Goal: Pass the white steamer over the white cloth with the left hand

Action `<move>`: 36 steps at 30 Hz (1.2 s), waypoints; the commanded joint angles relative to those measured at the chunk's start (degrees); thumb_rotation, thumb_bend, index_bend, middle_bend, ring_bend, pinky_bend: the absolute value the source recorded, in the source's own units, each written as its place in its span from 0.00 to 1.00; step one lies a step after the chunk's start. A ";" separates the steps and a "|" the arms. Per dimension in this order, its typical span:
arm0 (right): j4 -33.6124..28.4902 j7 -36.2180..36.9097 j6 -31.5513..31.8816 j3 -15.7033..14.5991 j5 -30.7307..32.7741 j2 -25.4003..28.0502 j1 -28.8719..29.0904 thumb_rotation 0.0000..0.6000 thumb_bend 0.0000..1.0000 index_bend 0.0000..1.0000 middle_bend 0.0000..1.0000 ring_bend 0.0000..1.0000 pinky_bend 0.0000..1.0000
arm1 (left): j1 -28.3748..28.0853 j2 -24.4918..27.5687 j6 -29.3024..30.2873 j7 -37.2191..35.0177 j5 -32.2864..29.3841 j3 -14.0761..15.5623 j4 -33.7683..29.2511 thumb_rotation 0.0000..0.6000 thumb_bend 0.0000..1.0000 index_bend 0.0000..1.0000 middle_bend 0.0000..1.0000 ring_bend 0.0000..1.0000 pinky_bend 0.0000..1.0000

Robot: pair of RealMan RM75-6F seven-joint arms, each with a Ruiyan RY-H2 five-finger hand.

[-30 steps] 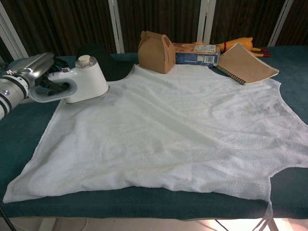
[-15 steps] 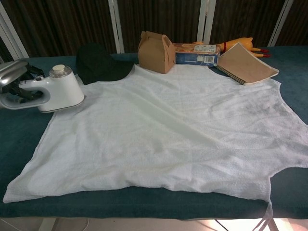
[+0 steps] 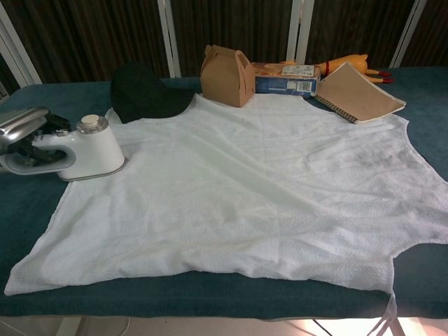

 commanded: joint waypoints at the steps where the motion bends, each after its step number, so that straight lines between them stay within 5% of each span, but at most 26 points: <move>1: 0.13 0.15 -0.03 -0.02 0.05 0.01 -0.03 1.00 0.27 0.00 0.00 0.00 0.00 | 0.25 -0.06 1.39 0.83 0.71 0.43 0.07 1.00 0.15 0.22 0.28 0.29 0.70; 6: 0.04 0.66 0.03 -0.14 -0.21 0.38 -0.09 1.00 0.27 0.00 0.00 0.00 0.00 | 0.56 1.01 2.44 1.73 1.27 0.74 -2.39 1.00 0.02 0.08 0.10 0.13 0.50; 12: -0.45 0.77 0.51 -0.40 -0.92 0.72 -0.29 1.00 0.27 0.00 0.00 0.00 0.00 | 0.75 3.74 1.04 7.63 0.60 0.71 -7.70 0.88 0.00 0.04 0.04 0.06 0.32; 18: -1.17 0.46 1.38 -0.66 -1.41 1.24 -0.80 1.00 0.27 0.00 0.00 0.00 0.00 | 2.50 9.53 3.62 12.68 0.31 0.51 -17.71 0.86 0.00 0.04 0.04 0.02 0.28; 24: -1.86 0.24 2.87 -1.00 -1.98 1.81 -1.75 1.00 0.27 0.00 0.00 0.00 0.00 | 7.40 21.62 8.67 19.77 0.69 2.28 -36.19 0.86 0.00 0.04 0.04 0.01 0.27; 31: -3.71 -4.68 9.07 -2.83 -2.05 1.59 -6.90 1.00 0.27 0.00 0.00 0.00 0.00 | 19.99 33.05 25.95 28.22 4.63 7.42 -55.63 0.97 0.00 0.04 0.05 0.01 0.22; 36: -4.68 -9.34 15.64 -4.16 -0.75 -0.66 -12.69 1.00 0.27 0.00 0.00 0.00 0.00 | 28.92 30.56 39.06 27.17 9.11 10.27 -54.34 1.00 0.01 0.04 0.05 0.00 0.15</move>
